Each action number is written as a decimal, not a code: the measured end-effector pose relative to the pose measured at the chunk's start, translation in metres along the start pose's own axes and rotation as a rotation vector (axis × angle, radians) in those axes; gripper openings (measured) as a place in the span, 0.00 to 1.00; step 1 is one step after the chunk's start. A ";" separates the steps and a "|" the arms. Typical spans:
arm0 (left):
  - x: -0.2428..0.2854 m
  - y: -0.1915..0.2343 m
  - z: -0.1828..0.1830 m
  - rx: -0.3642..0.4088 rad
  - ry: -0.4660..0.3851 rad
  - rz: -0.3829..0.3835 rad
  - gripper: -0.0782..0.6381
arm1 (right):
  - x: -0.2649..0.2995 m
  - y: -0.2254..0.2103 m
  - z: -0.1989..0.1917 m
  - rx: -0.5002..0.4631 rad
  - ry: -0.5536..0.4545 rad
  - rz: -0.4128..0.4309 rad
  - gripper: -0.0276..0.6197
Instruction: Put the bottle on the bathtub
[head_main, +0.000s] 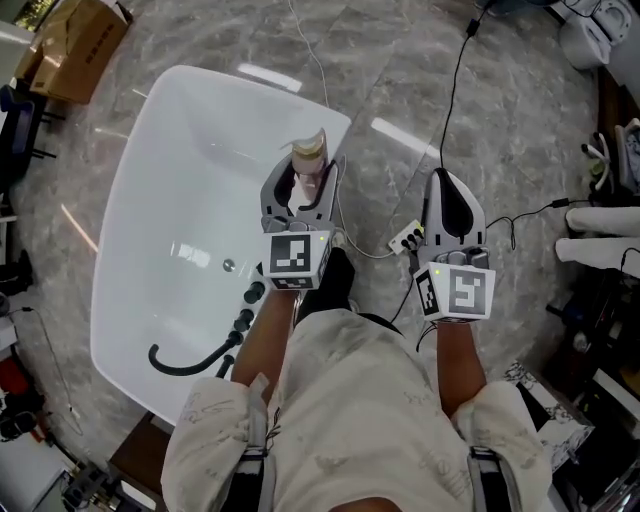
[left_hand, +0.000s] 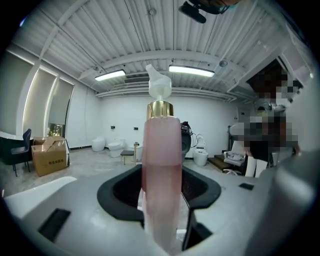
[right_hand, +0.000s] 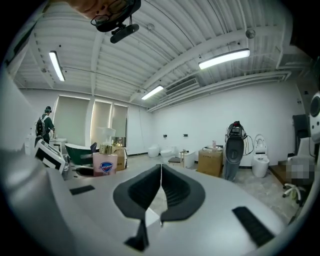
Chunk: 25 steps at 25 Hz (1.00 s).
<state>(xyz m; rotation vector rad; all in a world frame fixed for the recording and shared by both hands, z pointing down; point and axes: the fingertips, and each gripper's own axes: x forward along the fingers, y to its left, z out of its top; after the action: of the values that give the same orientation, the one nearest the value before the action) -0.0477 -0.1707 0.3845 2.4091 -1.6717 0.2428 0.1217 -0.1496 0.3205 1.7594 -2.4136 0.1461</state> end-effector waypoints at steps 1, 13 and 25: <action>0.010 0.006 -0.007 -0.011 0.009 0.000 0.42 | 0.009 0.001 -0.006 0.003 0.017 0.008 0.03; 0.131 0.049 -0.098 -0.055 0.122 -0.068 0.42 | 0.099 0.031 -0.066 0.032 0.172 0.088 0.03; 0.208 0.058 -0.174 -0.074 0.213 -0.114 0.42 | 0.133 0.014 -0.083 0.011 0.253 0.032 0.03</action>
<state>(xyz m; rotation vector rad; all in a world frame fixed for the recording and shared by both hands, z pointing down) -0.0335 -0.3348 0.6083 2.3227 -1.4221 0.3961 0.0744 -0.2558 0.4263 1.5989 -2.2637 0.3624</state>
